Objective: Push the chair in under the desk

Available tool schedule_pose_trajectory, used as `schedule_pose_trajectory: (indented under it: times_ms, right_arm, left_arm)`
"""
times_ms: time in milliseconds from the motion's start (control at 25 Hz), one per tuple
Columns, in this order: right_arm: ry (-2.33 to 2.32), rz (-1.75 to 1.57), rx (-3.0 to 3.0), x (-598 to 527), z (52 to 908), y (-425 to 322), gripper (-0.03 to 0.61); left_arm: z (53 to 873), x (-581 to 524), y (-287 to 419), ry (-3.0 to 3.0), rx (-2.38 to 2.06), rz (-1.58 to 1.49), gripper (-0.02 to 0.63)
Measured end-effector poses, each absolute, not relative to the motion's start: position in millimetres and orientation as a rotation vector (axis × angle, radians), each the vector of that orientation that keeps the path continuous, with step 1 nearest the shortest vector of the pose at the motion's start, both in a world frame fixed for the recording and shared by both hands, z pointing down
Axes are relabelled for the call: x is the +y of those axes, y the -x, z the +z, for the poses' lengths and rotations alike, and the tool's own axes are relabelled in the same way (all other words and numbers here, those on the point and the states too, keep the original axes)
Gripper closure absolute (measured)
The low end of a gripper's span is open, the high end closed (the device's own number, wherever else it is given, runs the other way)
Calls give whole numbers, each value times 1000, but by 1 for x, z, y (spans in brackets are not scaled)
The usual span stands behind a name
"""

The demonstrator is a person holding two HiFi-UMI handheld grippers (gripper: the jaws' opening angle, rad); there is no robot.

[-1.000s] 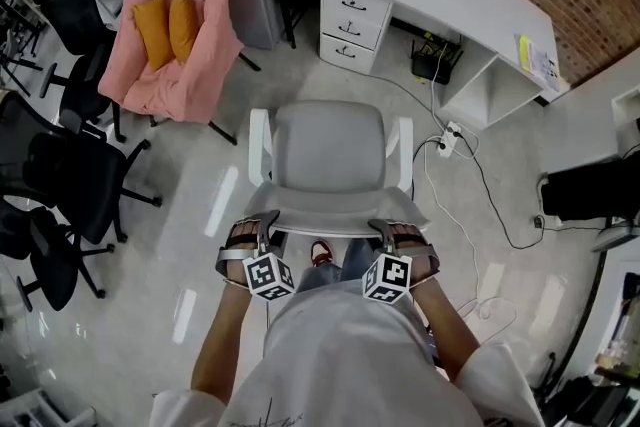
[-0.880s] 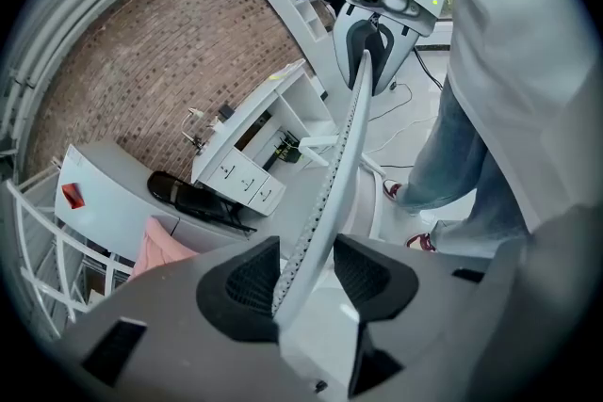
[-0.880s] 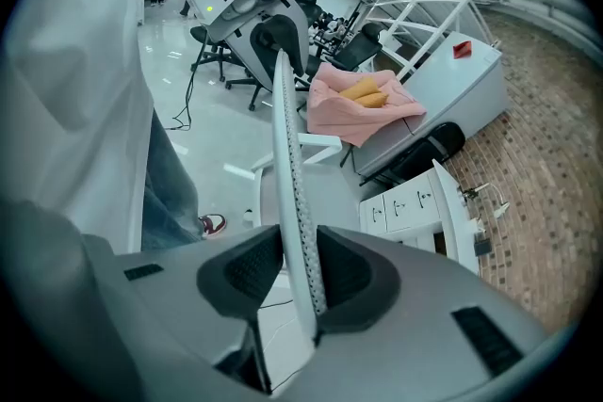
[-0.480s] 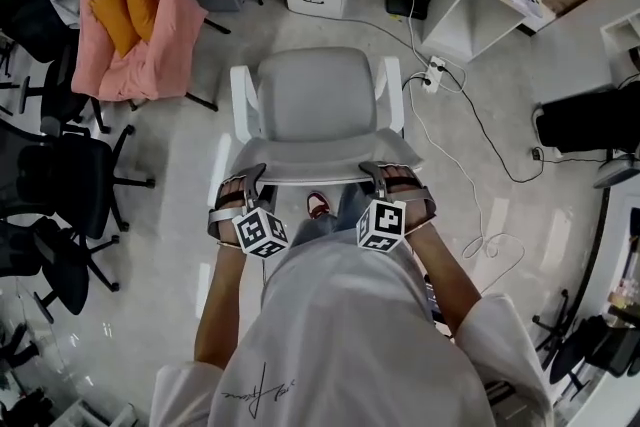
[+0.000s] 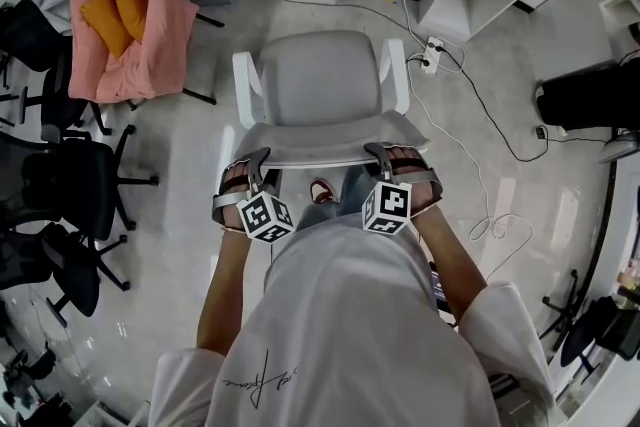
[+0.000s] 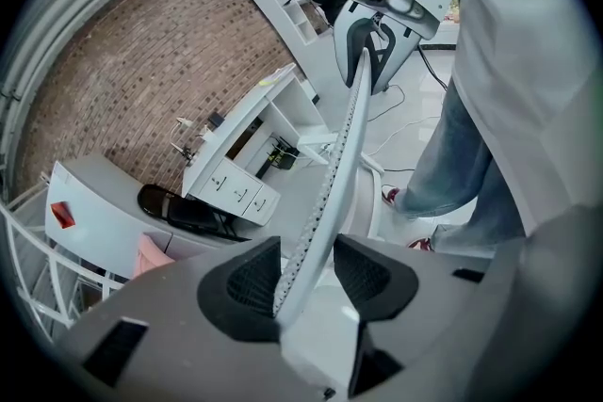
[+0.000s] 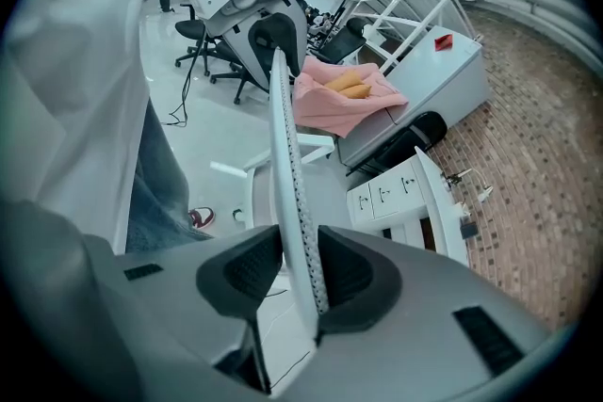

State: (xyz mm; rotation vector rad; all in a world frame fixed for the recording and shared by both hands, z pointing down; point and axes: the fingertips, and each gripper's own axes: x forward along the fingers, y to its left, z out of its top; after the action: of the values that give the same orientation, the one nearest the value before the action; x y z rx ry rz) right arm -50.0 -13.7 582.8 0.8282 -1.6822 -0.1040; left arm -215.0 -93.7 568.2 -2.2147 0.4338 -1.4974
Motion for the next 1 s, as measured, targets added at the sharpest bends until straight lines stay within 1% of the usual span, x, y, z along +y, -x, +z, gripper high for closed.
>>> schedule_pose_trajectory:
  times_ms: [1000]
  right_arm:
    - [-914, -92, -1636, -32, 582, -8, 445]
  left_arm:
    - [569, -125, 151, 2195, 323, -1493, 439]
